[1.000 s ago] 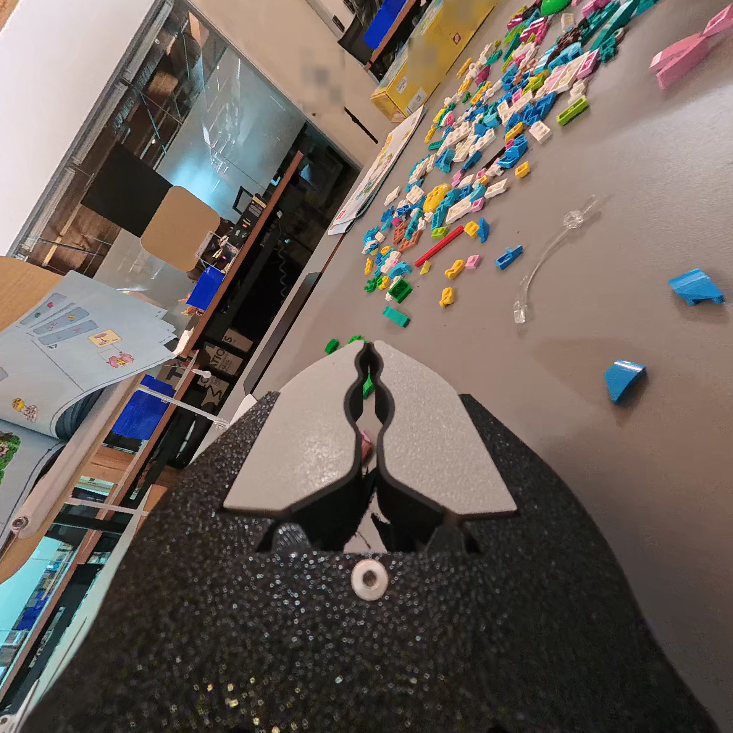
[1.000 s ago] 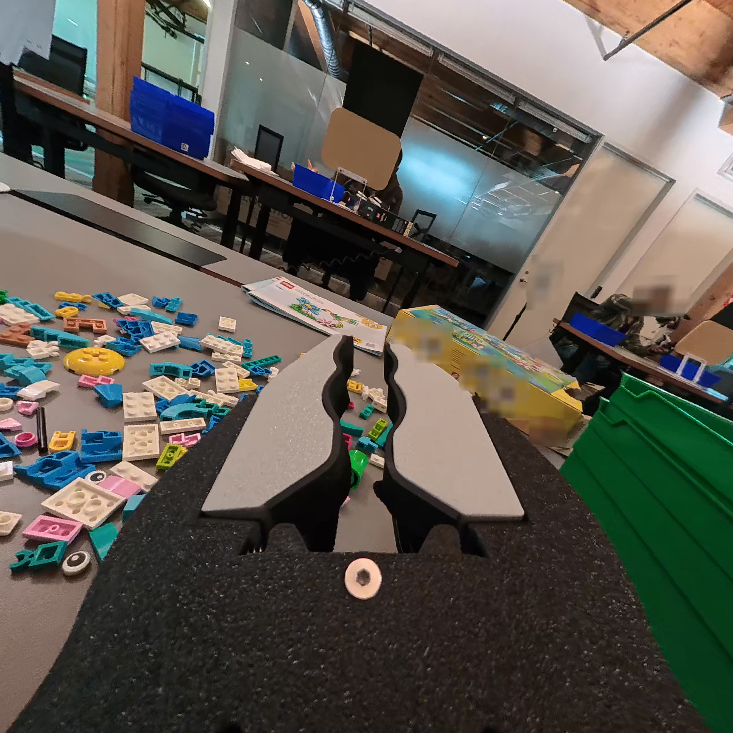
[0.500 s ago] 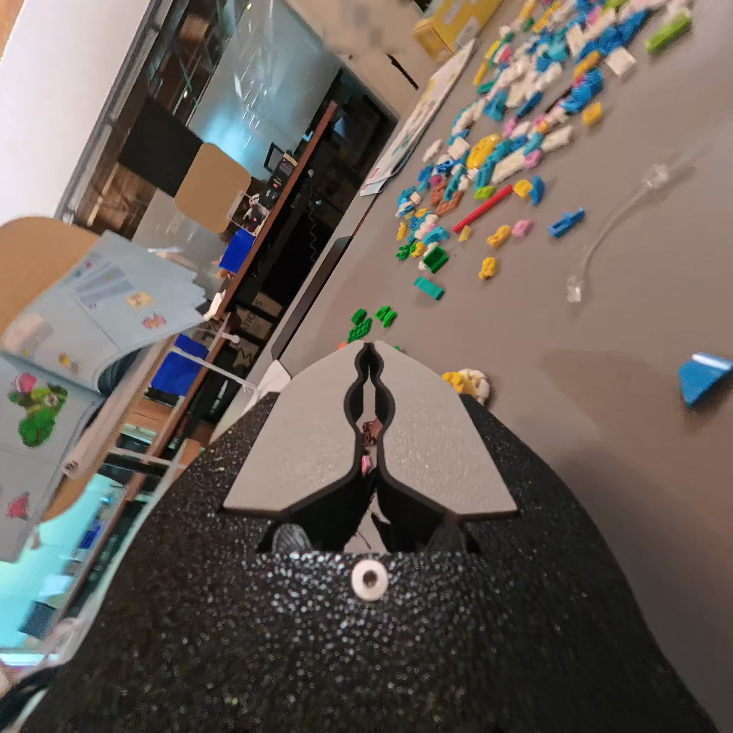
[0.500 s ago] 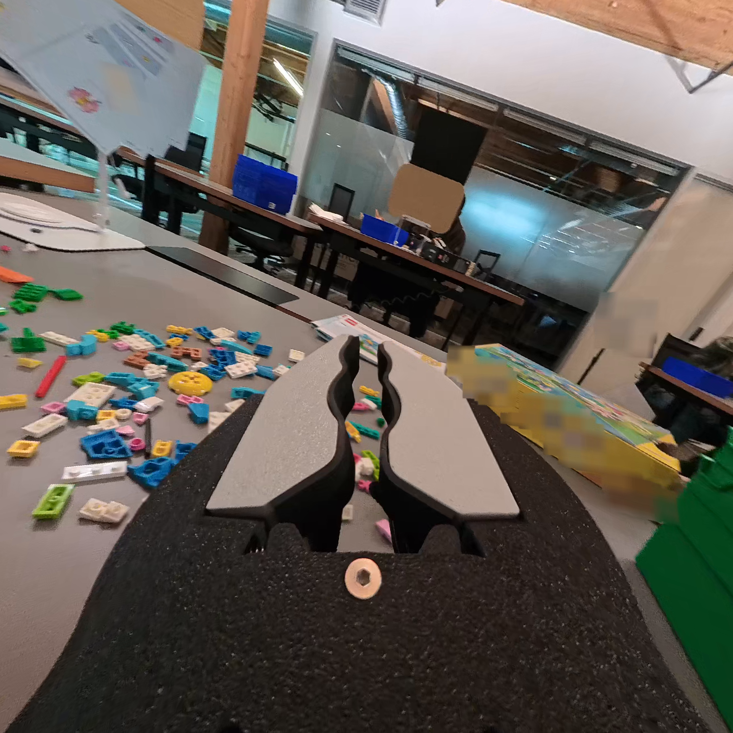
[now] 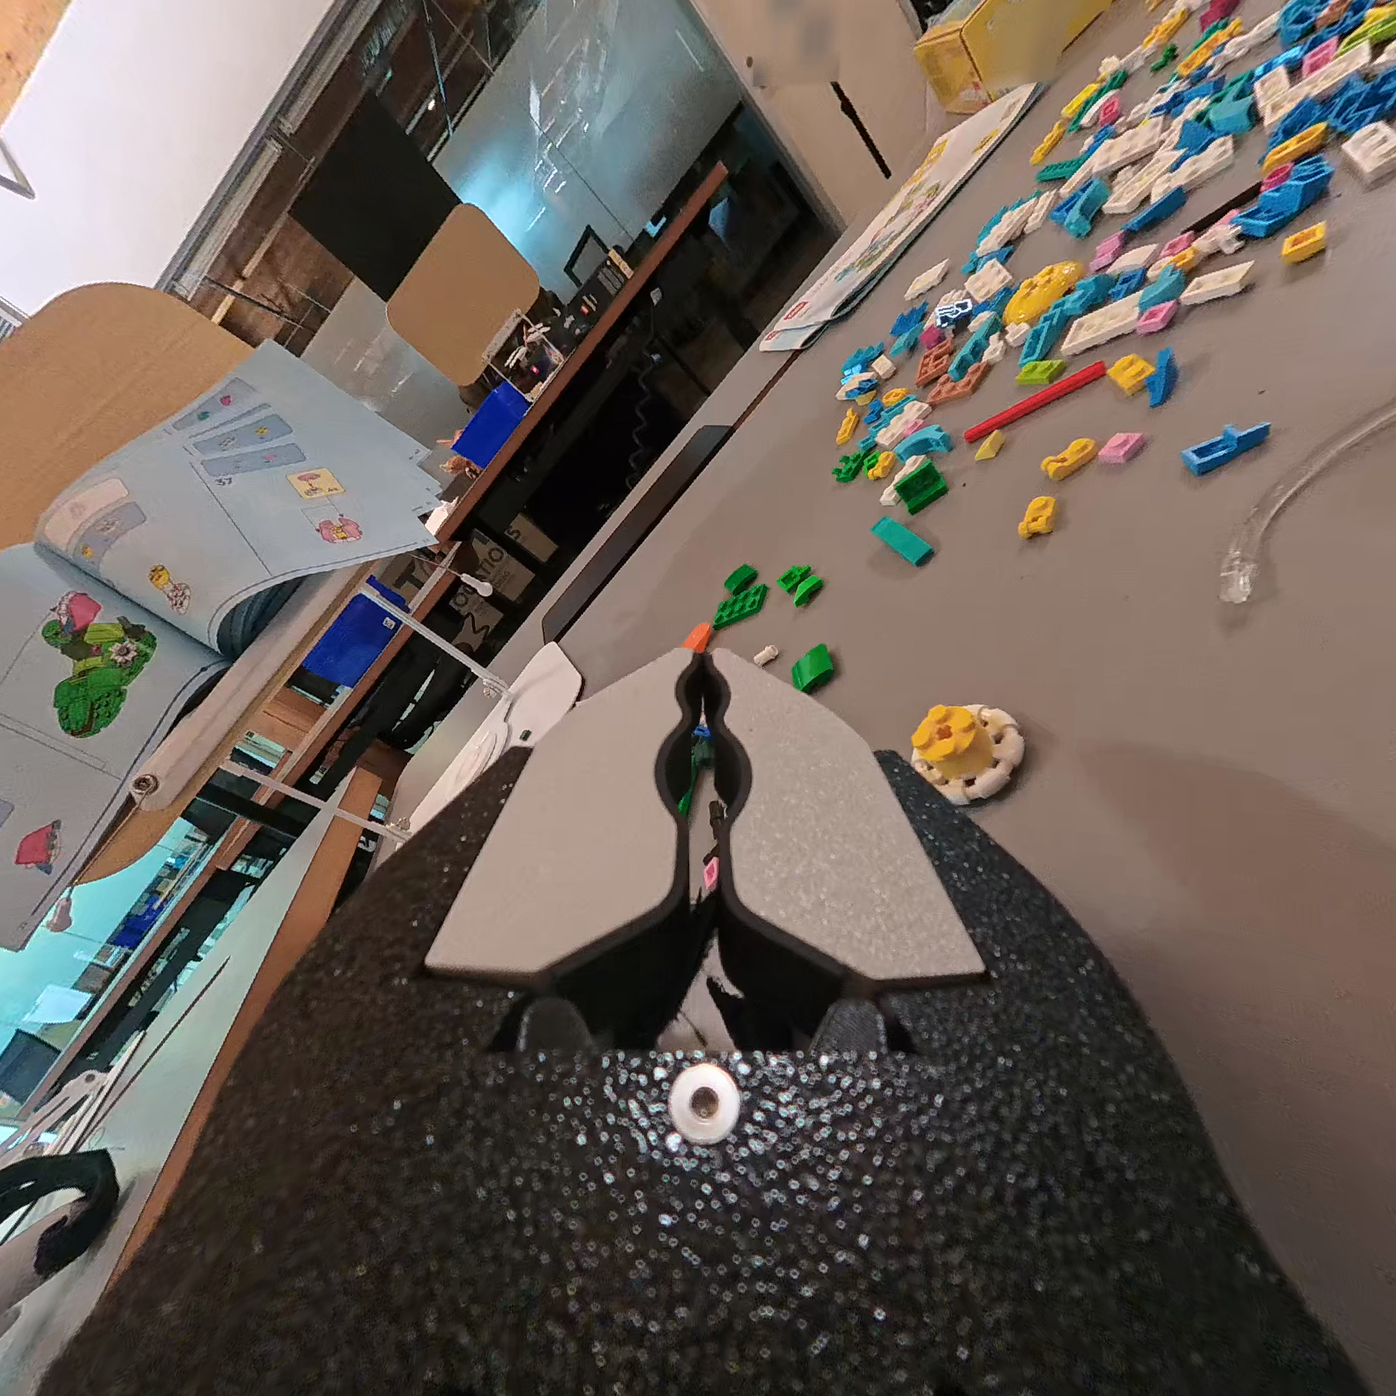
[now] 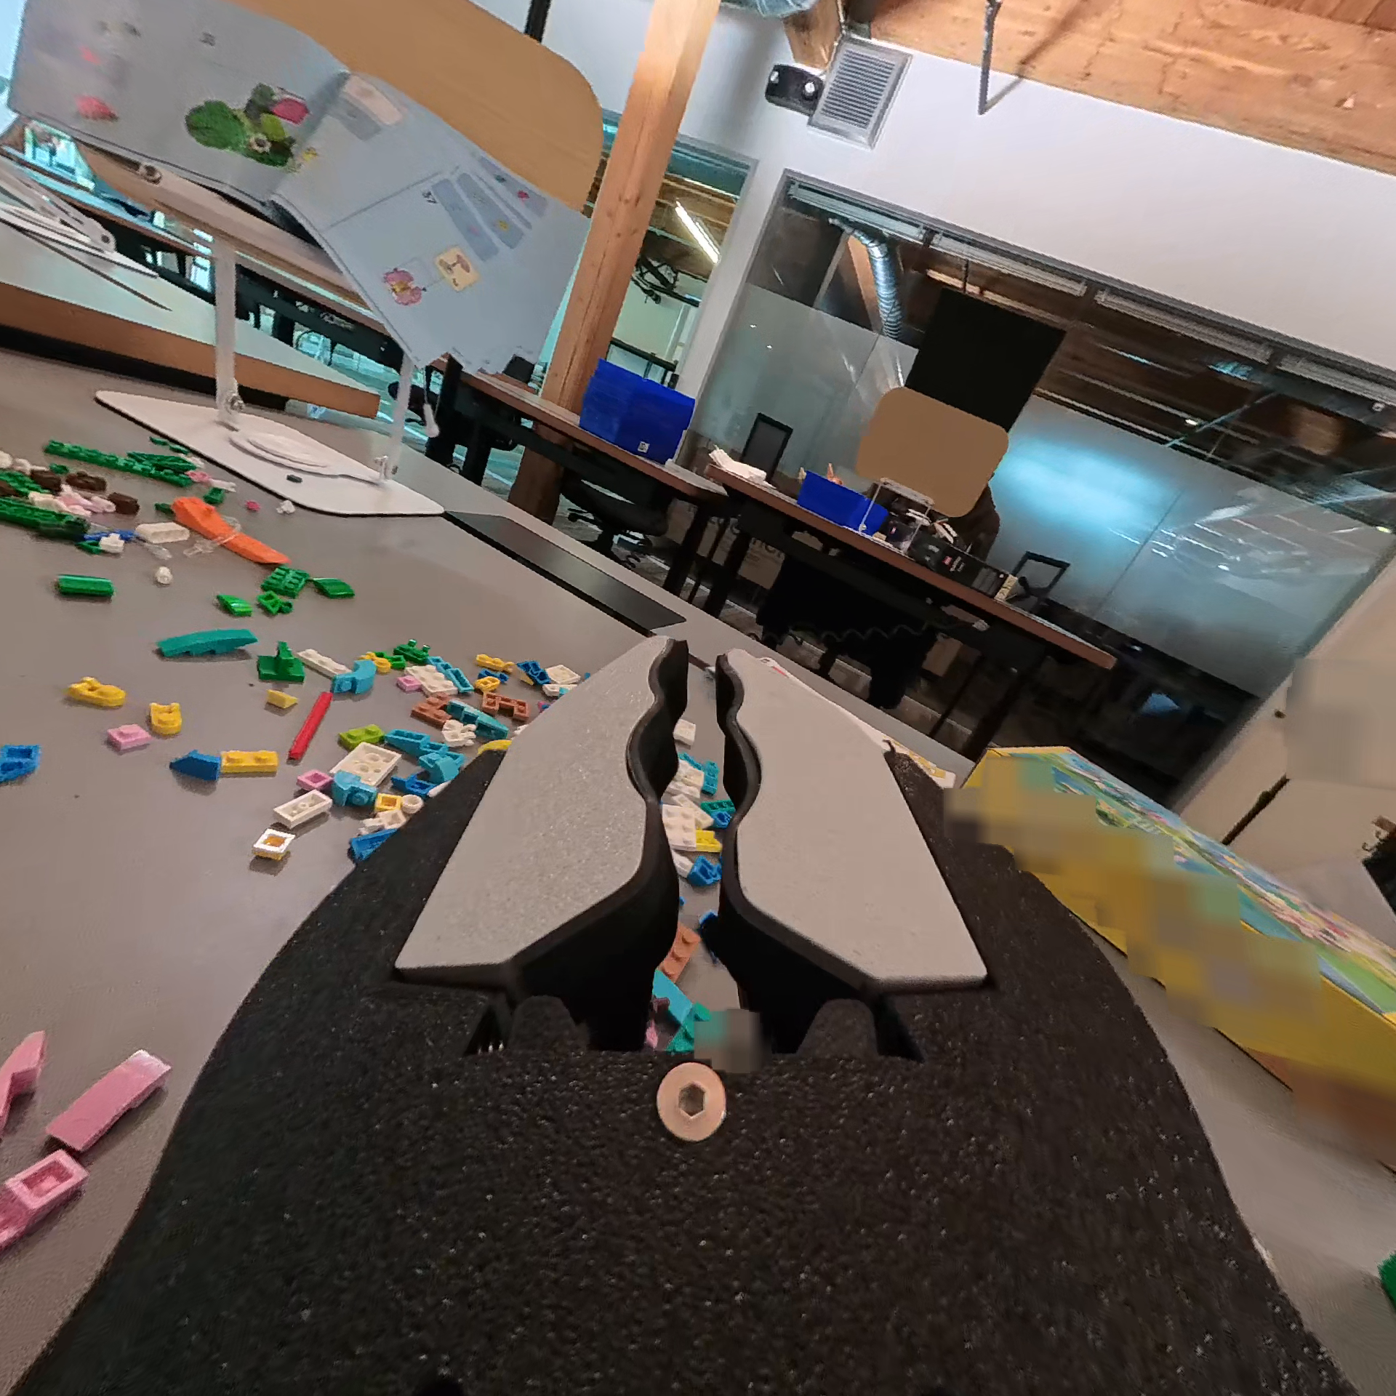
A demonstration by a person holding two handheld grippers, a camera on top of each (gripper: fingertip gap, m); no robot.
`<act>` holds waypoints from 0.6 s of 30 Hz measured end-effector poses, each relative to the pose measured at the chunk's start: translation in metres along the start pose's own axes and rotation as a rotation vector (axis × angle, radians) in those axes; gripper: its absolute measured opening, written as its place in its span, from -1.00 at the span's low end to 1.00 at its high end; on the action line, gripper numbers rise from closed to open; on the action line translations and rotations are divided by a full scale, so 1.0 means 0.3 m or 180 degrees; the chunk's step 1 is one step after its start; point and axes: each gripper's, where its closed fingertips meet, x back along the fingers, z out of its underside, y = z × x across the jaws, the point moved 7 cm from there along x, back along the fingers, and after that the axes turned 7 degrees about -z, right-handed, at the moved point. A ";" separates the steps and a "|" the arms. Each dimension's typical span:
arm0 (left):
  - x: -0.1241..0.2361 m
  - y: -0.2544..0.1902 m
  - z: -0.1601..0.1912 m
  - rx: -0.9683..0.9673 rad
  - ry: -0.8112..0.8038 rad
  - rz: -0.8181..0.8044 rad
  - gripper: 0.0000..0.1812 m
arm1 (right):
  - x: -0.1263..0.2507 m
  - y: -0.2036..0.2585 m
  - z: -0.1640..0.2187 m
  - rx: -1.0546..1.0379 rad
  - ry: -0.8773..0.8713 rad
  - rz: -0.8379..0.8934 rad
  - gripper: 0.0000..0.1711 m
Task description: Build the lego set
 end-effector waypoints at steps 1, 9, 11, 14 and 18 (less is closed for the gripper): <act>0.000 -0.002 0.000 -0.0017 0.0005 0.0009 -1.00 | -0.001 0.003 0.000 0.0022 0.0011 -0.0014 -0.92; 0.000 -0.018 -0.003 -0.0157 -0.0006 0.0075 -1.00 | -0.001 0.005 0.013 0.0081 0.0089 -0.0013 -0.95; 0.001 -0.018 -0.003 -0.0138 -0.0012 0.0082 -1.00 | -0.001 0.003 0.014 0.0063 0.0091 -0.0007 -0.95; 0.001 -0.019 -0.003 -0.0143 -0.0015 0.0094 -1.00 | -0.001 0.001 0.015 0.0077 0.0097 -0.0002 -0.95; 0.002 -0.022 -0.005 -0.0200 -0.0026 0.0081 -1.00 | -0.004 0.006 0.018 0.0091 0.0119 -0.0047 -0.95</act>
